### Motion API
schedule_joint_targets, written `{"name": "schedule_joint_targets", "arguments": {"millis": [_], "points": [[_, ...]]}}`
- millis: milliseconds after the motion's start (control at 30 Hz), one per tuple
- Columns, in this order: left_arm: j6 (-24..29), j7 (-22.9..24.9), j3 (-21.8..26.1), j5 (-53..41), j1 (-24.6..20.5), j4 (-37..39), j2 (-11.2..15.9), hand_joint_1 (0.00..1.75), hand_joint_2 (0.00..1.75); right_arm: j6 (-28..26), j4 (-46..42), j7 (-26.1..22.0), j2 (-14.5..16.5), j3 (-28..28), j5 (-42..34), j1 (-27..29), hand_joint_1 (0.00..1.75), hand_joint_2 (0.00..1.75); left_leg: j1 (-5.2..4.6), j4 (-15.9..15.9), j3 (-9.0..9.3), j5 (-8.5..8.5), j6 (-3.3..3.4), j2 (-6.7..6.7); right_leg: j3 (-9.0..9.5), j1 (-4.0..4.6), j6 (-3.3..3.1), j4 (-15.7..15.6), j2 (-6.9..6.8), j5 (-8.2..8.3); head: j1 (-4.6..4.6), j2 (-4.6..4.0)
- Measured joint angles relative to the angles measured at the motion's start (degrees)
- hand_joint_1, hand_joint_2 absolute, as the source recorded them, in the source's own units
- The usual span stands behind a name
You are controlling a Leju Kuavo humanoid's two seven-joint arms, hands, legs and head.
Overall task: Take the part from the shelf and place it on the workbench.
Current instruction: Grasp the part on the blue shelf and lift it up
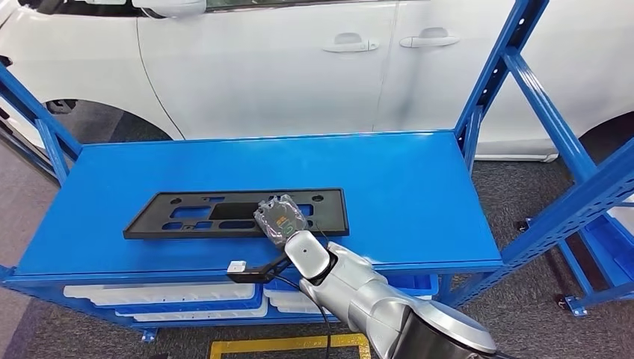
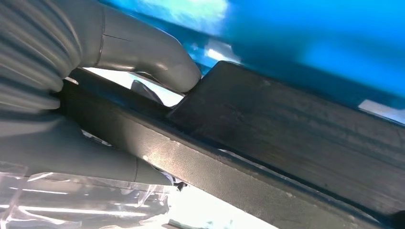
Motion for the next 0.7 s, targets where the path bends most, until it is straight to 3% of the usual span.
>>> {"name": "schedule_joint_targets", "arguments": {"millis": [33, 167, 233, 300, 333, 367, 400, 467, 533, 700], "points": [[0.0, 0.0, 0.0, 0.0, 0.0, 0.0, 0.0, 0.00, 0.00, -0.1, 0.0, 0.1, 0.0, 0.0, -0.1, 0.0, 1.75, 1.75, -0.13, -2.3, 1.10, 0.58, 0.29, -0.02, 0.01, 0.08, 0.24, 0.0, 0.02, -0.03, 0.00, 0.00], [0.1, -1.2, 0.0, -0.7, 0.0, 0.0, 0.0, 0.00, 1.75, -0.6, 0.0, 0.5, 0.0, 0.0, -0.9, -0.1, 1.75, 1.75, -0.18, -3.9, 1.77, 0.88, 1.53, 0.00, -0.10, 0.15, 1.52, 0.1, 0.02, -0.32, 0.01, 0.00], [0.4, -2.3, 0.0, -1.4, -0.2, 0.0, 0.0, 0.00, 1.75, -1.1, 0.0, 0.5, 0.0, 0.0, -1.4, -0.2, 1.75, 1.75, 0.07, -4.4, 2.02, 1.16, 2.14, 0.11, -1.74, 0.10, 2.08, 3.7, -0.02, -2.64, 0.01, 0.00], [0.8, -3.4, -0.1, -2.1, -0.3, 0.0, 0.0, 0.00, 1.75, -1.7, 0.2, 0.4, -0.1, 0.0, -2.1, -0.2, 1.75, 1.75, -0.01, -4.4, 1.97, 1.12, 2.43, 0.16, -5.47, -0.05, 2.38, 11.3, -0.03, -6.15, 0.00, 0.00], [0.8, -3.8, -0.1, -2.4, -0.4, 0.0, 0.0, 0.00, 1.75, -2.0, 0.3, 0.3, -0.1, 0.0, -2.6, -0.1, 1.75, 1.75, -0.04, -4.4, 1.94, 1.08, 2.47, 0.16, -7.14, -0.11, 2.49, 14.6, -0.04, -7.12, 0.00, 0.00], [0.8, -4.3, -0.1, -2.6, -0.4, 0.0, 0.0, 0.00, 1.75, -2.6, 0.4, 0.1, -0.2, 0.0, -3.2, -0.1, 1.75, 1.75, -0.04, -4.3, 1.94, 1.01, 2.48, 0.14, -7.96, -0.15, 2.56, 16.0, -0.04, -7.02, 0.00, 0.00], [0.6, -4.7, -0.2, -2.7, -0.4, 0.0, 0.0, 0.00, 1.75, -3.3, 0.4, -0.2, -0.3, 0.0, -3.9, -0.2, 1.75, 1.75, -0.03, -4.1, 1.96, 0.90, 2.44, 0.11, -7.68, -0.20, 2.58, 15.1, -0.05, -5.86, 0.00, 0.00], [0.2, -5.2, -0.2, -2.7, -0.5, 0.0, -0.1, 0.00, 1.75, -5.2, 0.3, -1.1, -0.4, -0.3, -5.6, -0.5, 1.75, 1.75, 0.01, -3.7, 2.02, 0.52, 2.13, 0.04, -4.54, -0.26, 2.38, 8.1, -0.07, -1.88, 0.00, 0.00], [-0.1, -5.4, -0.2, -2.8, -0.7, 0.0, -0.1, 0.00, 1.75, -7.4, 0.1, -2.0, -0.3, -0.8, -7.2, -1.2, 1.75, 1.75, -0.20, -3.1, 1.75, 0.11, 1.65, 0.01, -1.85, -0.14, 1.94, 2.1, -0.07, 0.24, 0.00, 0.00], [-0.7, -5.5, 0.1, -2.6, -1.0, 0.0, -0.1, 0.00, 1.75, -14.7, -1.7, -7.3, -0.3, -4.6, -12.7, -2.8, 1.75, 1.75, -0.11, -2.0, 1.10, -0.81, 0.28, 0.07, -1.39, -0.13, 0.37, 0.5, 0.02, 0.39, 0.00, 0.00]]}}
